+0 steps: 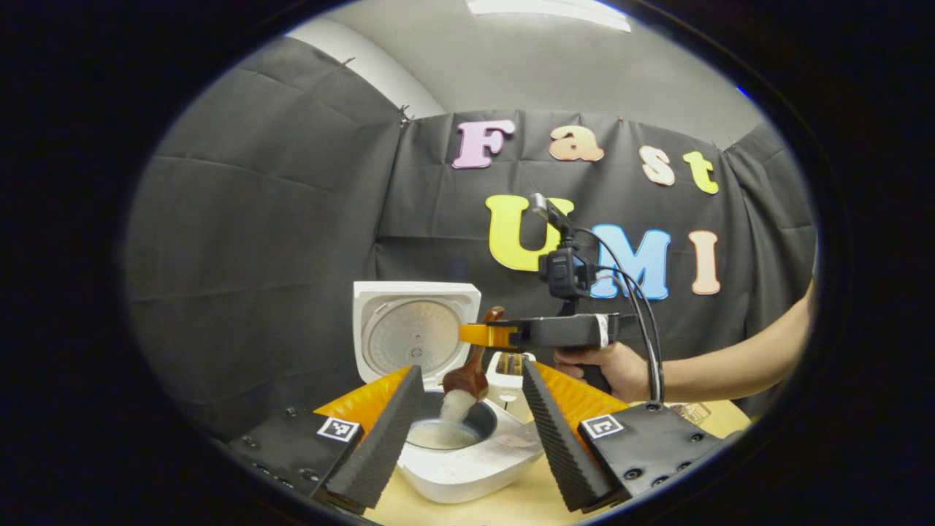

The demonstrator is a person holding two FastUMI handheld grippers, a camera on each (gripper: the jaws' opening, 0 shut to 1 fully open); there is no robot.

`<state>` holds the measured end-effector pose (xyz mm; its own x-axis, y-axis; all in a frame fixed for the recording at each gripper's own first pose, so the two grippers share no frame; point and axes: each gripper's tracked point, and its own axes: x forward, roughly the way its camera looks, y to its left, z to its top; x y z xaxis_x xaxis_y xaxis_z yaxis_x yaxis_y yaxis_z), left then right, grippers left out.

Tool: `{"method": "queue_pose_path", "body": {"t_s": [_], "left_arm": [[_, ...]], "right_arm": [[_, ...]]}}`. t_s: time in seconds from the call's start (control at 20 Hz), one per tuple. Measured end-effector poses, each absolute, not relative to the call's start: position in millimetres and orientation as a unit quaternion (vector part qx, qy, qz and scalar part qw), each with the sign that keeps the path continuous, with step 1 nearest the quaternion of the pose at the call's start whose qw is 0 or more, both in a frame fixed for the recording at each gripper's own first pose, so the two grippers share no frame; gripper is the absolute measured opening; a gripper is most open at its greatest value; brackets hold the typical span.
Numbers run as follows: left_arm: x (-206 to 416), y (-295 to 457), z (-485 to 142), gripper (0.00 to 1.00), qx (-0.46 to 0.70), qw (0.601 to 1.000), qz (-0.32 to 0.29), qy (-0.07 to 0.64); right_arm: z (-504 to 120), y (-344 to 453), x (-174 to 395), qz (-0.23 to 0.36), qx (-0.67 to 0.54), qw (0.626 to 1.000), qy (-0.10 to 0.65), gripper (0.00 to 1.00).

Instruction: Close the left gripper, press the button to open the rice cooker; take a wooden spoon from the chopstick holder with the right hand, scoop a spoonful of rice and pour it into the rice cooker, then put the wooden spoon back into the chopstick holder.

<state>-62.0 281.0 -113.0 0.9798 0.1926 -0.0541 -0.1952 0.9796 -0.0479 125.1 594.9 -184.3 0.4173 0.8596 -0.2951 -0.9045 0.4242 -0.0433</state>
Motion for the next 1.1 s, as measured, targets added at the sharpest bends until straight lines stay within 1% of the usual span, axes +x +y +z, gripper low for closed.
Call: {"method": "queue_pose_path", "body": {"t_s": [0.15, 0.25, 0.3, 0.35, 0.5, 0.8, 0.95, 1.1], "left_arm": [[-61.9, 278.9, -115.2, 0.97, -0.028, 0.994, 0.099, 0.027], [-64.1, 276.5, -113.8, 0.96, -0.032, 0.994, 0.099, 0.023], [-63.7, 277.5, -111.9, 0.95, -0.033, 0.994, 0.098, 0.024], [-65.3, 277.5, -113.0, 0.97, -0.032, 0.994, 0.098, 0.024], [-68.8, 277.0, -100.6, 0.97, -0.032, 0.995, 0.093, 0.011], [-63.9, 277.1, -83.2, 0.97, -0.034, 0.995, 0.090, -0.004], [-58.4, 262.6, -74.1, 0.97, -0.035, 0.997, 0.074, -0.008], [-45.0, 245.2, -68.5, 0.97, -0.033, 0.998, 0.053, -0.014]], "right_arm": [[-174.4, 593.4, 113.0, 0.544, -0.195, 0.815, 0.042, 0.10], [-167.7, 590.5, 112.3, 0.547, -0.194, 0.814, 0.029, 0.09], [-163.1, 586.4, 113.1, 0.543, -0.181, 0.819, 0.032, 0.09], [-155.7, 582.9, 111.9, 0.537, -0.162, 0.827, 0.036, 0.09], [-138.5, 566.3, 123.9, 0.519, -0.091, 0.848, 0.060, 0.09], [-118.0, 504.3, 153.8, 0.457, 0.054, 0.880, 0.115, 0.09], [-109.9, 457.2, 152.6, 0.424, 0.110, 0.889, 0.136, 0.09], [-98.1, 416.7, 147.1, 0.398, 0.174, 0.888, 0.149, 0.09]]}}
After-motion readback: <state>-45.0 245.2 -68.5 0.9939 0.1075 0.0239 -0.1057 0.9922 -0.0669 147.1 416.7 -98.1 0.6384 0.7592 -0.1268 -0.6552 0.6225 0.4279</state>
